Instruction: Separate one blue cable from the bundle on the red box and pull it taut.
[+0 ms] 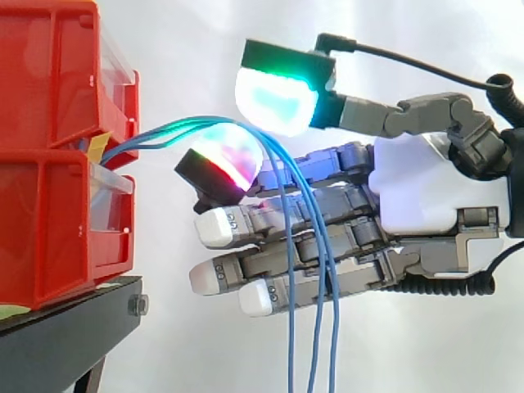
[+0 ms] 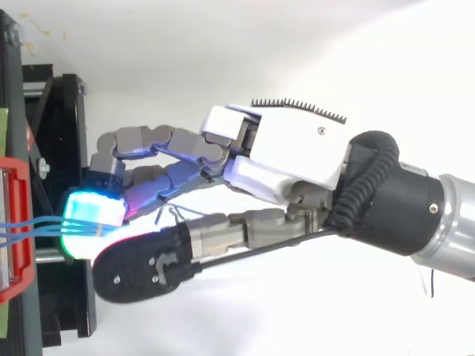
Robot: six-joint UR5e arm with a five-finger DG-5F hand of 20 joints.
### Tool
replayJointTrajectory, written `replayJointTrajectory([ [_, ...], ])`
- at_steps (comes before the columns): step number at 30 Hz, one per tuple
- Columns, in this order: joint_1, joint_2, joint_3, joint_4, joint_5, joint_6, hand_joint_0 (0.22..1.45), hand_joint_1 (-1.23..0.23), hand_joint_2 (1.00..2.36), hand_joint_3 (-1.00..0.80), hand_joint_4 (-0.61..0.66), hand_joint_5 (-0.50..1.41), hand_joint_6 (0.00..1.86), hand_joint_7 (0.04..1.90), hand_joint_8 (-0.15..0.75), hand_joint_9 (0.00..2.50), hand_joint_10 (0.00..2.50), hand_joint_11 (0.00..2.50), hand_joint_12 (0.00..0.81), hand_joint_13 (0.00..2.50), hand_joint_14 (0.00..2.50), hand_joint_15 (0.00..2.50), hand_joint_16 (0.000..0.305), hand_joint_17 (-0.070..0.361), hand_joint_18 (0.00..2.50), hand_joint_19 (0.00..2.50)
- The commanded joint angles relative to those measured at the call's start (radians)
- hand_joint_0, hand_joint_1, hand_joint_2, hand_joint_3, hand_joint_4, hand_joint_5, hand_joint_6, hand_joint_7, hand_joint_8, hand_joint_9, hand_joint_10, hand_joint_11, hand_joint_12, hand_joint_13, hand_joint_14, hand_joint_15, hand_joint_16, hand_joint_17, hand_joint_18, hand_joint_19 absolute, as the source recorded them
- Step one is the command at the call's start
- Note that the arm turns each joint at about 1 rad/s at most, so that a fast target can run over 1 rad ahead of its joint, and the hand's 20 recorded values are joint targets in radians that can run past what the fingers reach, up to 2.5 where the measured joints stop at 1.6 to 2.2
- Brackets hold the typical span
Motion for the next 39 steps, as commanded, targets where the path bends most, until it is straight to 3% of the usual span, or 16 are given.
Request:
replayJointTrajectory([
  [1,0.0,0.0,0.0,0.0,0.0,-0.001,0.73,-0.78,1.01,-0.4,0.23,-0.09,0.5,1.23,0.315,0.82,0.01,0.37,0.356,0.49,0.0,0.13,0.047,0.105,0.53,0.34],
  [8,0.0,0.0,0.0,0.002,0.0,-0.001,0.81,-0.83,1.02,-0.3,0.23,-0.09,0.5,1.22,0.304,0.81,0.01,0.37,0.348,0.48,0.0,0.13,0.044,0.1,0.48,0.35],
  [11,0.0,0.0,0.0,0.002,0.0,-0.001,0.74,-0.8,1.01,-0.34,0.23,-0.1,0.5,1.22,0.299,0.81,0.01,0.37,0.344,0.48,0.0,0.13,0.044,0.099,0.5,0.32],
  [14,0.0,0.0,0.0,0.0,0.0,-0.001,0.6,-0.66,1.0,-0.47,0.24,-0.1,0.5,1.21,0.315,0.79,0.01,0.35,0.355,0.47,0.0,0.14,0.046,0.104,0.48,0.35],
  [18,0.001,0.0,0.0,0.002,0.0,-0.001,0.55,-0.42,1.0,-0.5,0.24,-0.09,0.5,1.23,0.328,0.84,0.01,0.37,0.368,0.48,0.0,0.15,0.048,0.109,0.49,0.37],
  [21,0.001,0.0,0.0,0.002,0.0,-0.001,0.54,-0.35,1.0,-0.5,0.25,-0.09,0.5,1.23,0.339,0.84,0.01,0.36,0.374,0.48,0.0,0.15,0.05,0.114,0.49,0.37],
  [26,0.001,0.0,0.0,0.0,0.0,0.002,0.59,-0.45,1.0,-0.49,0.22,-0.09,0.5,1.23,0.336,0.85,0.01,0.36,0.369,0.49,0.0,0.15,0.049,0.109,0.49,0.37],
  [39,0.001,0.0,0.0,0.002,0.0,0.002,0.73,-0.72,1.02,-0.15,0.23,-0.08,0.5,1.24,0.321,0.87,0.01,0.38,0.362,0.52,0.01,0.15,0.046,0.104,0.53,0.39],
])
